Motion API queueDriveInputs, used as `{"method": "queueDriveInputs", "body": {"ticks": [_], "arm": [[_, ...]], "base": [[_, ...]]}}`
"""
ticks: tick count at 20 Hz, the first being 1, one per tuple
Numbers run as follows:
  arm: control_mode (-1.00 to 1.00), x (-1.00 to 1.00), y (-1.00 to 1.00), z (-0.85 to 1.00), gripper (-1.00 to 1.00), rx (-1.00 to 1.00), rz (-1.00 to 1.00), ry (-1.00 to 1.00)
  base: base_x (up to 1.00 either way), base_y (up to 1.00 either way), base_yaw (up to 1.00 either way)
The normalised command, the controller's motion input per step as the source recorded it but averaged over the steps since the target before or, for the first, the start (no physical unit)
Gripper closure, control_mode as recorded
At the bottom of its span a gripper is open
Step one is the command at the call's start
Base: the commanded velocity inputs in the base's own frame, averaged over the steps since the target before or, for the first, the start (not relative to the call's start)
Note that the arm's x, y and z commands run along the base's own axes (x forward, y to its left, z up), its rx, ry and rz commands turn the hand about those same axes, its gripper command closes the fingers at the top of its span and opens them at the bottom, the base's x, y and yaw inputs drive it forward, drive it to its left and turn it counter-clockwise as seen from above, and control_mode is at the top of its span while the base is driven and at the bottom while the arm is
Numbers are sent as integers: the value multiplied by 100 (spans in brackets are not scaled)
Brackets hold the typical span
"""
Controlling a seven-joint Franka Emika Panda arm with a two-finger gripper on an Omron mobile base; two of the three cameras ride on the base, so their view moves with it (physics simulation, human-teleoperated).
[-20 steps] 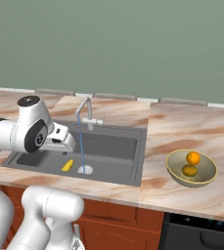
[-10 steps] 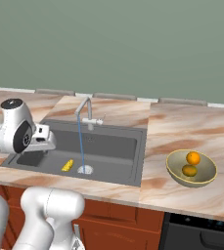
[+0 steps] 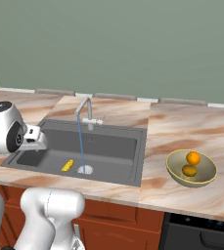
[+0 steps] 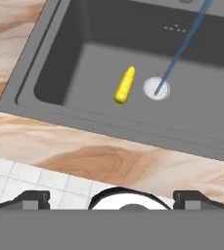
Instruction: Pick the oranges from the sink and place them in one bowl. Place the corn in the other bowl. Then turn off the sink faucet.
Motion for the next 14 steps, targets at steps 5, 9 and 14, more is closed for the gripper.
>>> {"method": "queueDriveInputs", "body": {"ticks": [5,9,14], "arm": [[-100,19,0,0,-100,3,-24,4],[-100,4,-30,0,-100,3,-16,4],[-100,15,-23,0,-100,2,-4,1]], "base": [[0,0,0],[0,0,0],[0,0,0]]}}
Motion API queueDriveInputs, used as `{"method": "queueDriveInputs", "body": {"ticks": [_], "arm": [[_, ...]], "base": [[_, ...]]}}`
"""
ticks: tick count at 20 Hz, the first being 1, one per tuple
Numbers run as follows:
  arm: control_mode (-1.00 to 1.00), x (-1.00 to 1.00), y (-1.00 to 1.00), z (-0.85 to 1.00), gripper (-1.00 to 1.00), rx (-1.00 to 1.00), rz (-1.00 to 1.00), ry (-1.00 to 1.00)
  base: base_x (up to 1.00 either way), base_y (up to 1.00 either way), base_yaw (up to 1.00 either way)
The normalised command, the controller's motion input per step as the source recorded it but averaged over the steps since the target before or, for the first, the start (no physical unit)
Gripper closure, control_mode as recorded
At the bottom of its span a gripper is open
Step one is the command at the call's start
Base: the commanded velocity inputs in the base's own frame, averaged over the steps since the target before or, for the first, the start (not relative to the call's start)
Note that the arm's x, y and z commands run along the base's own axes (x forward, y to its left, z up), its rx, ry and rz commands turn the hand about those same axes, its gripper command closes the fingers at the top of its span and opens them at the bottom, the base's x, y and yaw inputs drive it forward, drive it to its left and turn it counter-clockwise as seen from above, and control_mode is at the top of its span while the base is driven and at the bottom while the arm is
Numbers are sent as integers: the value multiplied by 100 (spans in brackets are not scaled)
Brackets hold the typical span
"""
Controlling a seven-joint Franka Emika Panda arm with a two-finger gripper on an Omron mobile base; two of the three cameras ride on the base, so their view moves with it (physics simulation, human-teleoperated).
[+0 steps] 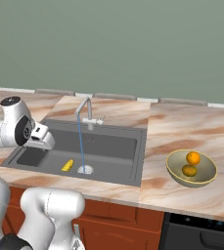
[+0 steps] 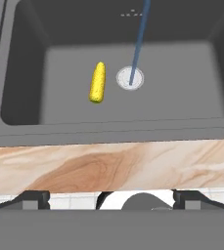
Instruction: Pick the oranges from the sink and place them in one bowl. Place the corn in the other bowl. Then turn off the sink faucet.
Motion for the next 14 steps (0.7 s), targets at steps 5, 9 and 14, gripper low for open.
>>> {"method": "queueDriveInputs", "body": {"ticks": [5,9,14], "arm": [[-100,13,0,-16,-100,0,6,5],[-100,29,0,-20,-100,0,13,9],[-100,38,0,-27,-100,0,11,5]], "base": [[0,0,0],[0,0,0],[0,0,0]]}}
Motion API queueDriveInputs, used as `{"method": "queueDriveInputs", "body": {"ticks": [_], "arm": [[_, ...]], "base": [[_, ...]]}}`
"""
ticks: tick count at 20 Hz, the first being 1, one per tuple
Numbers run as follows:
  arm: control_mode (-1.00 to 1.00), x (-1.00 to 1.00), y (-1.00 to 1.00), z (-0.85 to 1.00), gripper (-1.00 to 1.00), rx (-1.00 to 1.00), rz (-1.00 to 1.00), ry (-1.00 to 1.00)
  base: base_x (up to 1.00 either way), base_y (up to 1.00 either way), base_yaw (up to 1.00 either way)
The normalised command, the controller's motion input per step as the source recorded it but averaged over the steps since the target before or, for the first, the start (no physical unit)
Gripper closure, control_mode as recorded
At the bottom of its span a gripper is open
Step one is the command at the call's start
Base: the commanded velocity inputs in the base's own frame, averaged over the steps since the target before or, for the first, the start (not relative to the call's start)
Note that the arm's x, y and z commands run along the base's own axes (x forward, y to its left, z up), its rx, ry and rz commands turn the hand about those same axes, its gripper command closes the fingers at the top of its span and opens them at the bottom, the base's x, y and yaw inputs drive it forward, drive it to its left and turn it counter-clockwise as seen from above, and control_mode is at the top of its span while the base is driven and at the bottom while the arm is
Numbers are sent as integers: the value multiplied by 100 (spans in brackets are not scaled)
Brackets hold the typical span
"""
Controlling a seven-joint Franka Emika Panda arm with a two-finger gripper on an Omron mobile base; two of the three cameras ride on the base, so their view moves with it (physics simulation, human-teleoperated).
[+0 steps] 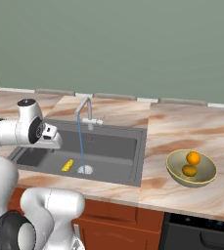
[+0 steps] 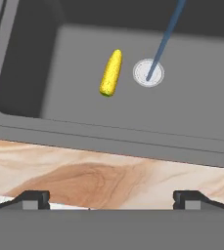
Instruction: Pick the oranges from the sink and place them in one bowl. Place the corn in the other bowl. Then turn off the sink faucet.
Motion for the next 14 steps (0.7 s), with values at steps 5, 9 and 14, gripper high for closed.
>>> {"method": "queueDriveInputs", "body": {"ticks": [5,9,14], "arm": [[-100,40,0,-25,-100,0,4,2],[-100,30,0,-18,-100,0,0,0],[-100,13,5,-27,-100,0,-2,0]], "base": [[0,0,0],[0,0,0],[0,0,0]]}}
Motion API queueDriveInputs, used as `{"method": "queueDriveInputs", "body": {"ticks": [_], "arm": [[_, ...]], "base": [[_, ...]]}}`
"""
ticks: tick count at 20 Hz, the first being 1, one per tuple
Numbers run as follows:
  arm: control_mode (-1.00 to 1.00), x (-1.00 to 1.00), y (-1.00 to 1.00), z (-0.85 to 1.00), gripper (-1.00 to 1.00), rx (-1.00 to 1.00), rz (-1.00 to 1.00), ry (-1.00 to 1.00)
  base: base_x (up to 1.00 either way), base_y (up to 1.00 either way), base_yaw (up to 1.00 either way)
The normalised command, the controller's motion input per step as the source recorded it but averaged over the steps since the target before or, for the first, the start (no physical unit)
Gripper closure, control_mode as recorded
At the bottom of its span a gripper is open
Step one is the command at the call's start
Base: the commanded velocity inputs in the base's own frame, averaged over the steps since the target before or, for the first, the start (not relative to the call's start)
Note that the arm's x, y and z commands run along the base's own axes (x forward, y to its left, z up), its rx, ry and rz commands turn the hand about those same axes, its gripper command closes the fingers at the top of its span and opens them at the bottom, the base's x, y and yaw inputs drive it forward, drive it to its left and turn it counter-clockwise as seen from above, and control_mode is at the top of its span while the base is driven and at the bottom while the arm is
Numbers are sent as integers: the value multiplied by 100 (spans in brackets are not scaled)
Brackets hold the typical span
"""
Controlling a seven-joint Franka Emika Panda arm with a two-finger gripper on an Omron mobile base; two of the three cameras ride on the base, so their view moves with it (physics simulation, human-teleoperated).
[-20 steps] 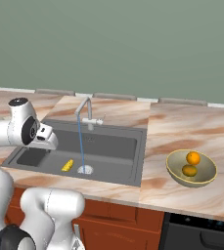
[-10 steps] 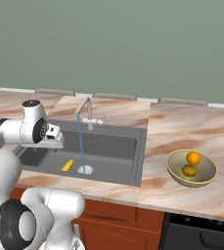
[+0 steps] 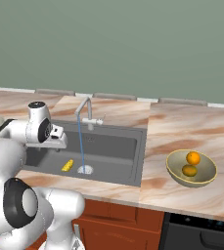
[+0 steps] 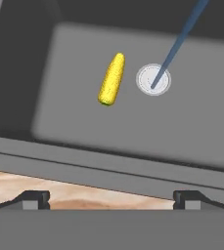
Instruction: Pick the oranges from the sink and place them in one bowl. Place the corn in the other bowl. Then turn off the sink faucet.
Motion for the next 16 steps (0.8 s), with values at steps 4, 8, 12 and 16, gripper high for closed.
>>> {"method": "queueDriveInputs", "body": {"ticks": [4,8,12,16], "arm": [[-100,1,18,-22,-100,0,-10,0],[-100,6,9,-8,-100,0,-15,3],[-100,0,3,0,-100,0,-17,5],[-100,0,0,-3,-100,0,-16,4]], "base": [[0,0,0],[0,0,0],[0,0,0],[0,0,0]]}}
